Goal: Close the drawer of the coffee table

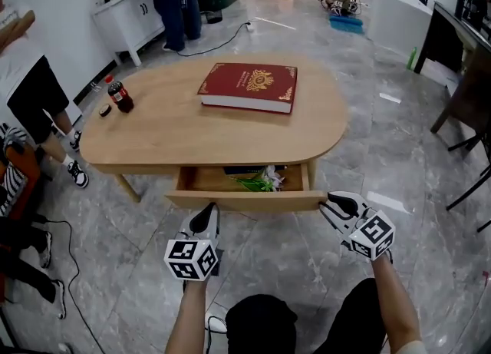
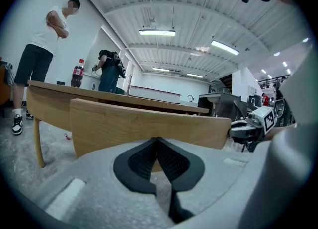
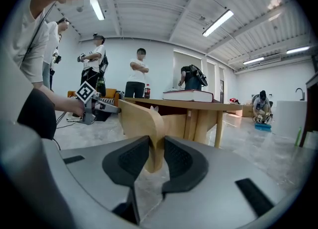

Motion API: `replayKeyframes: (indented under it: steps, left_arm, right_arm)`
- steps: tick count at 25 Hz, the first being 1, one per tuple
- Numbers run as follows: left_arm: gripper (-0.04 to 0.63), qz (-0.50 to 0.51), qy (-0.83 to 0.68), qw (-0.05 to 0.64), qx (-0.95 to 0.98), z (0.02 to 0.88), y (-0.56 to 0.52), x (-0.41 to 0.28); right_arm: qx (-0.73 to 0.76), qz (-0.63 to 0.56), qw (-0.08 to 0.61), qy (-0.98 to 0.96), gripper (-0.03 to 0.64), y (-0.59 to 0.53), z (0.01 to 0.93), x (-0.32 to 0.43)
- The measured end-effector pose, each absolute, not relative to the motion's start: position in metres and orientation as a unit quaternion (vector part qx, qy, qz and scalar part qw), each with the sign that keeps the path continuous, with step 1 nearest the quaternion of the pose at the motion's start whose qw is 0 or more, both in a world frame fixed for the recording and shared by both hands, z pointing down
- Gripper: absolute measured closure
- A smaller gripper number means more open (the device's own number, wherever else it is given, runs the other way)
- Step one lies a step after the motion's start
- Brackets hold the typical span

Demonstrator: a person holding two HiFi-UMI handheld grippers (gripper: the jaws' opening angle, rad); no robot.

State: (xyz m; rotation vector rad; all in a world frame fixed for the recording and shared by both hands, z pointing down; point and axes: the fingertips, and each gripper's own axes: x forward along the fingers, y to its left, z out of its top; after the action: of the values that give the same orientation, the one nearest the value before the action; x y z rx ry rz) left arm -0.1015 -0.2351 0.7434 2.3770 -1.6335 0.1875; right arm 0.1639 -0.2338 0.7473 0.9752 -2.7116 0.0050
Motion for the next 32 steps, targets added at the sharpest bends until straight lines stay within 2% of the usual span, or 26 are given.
replayKeyframes:
  steps: [15, 32]
  left_arm:
    - [0.586, 0.039, -0.540, 0.134, 0.830, 0.744, -0.295, -0.097]
    - [0.586, 0.026, -0.543, 0.133, 0.829, 0.744, -0.333, -0.101]
  right_arm:
    - [0.369, 0.002, 0.146, -0.918, 0.508, -0.291, 0.747, 0.168]
    - [0.409, 0.012, 0.124, -0.904, 0.508, -0.333, 0.747, 0.165]
